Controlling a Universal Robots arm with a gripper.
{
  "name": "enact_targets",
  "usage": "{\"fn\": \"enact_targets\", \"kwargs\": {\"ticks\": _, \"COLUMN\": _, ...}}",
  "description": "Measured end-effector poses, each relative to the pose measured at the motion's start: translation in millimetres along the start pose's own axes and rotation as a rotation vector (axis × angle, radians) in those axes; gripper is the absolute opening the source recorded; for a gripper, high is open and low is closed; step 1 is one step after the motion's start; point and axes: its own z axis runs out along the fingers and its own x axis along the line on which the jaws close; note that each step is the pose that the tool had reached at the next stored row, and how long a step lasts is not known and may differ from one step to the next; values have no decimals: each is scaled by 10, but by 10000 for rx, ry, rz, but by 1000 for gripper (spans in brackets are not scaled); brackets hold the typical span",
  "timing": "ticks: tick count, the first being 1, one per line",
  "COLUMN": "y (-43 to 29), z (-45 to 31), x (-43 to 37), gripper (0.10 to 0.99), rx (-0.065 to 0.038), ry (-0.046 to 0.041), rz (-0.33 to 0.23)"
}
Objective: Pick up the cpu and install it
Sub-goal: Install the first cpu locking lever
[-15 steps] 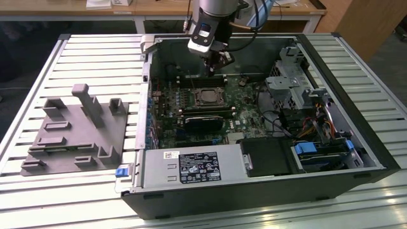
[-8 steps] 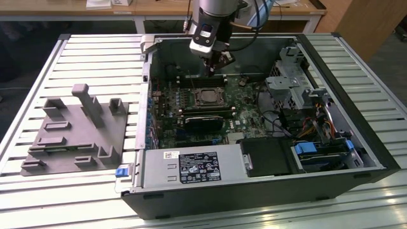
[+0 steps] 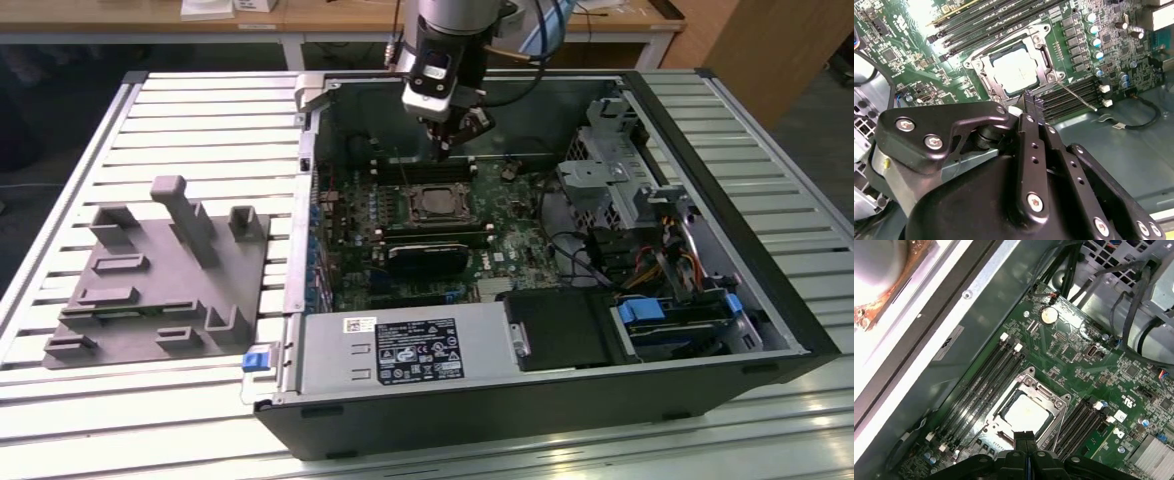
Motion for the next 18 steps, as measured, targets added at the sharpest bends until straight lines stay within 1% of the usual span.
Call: {"fn": "enact_targets", "kwargs": {"ticks": 18, "y": -1, "z": 0, "x": 1, "gripper": 106, "rx": 30, "ry": 8, "rz": -1134}}
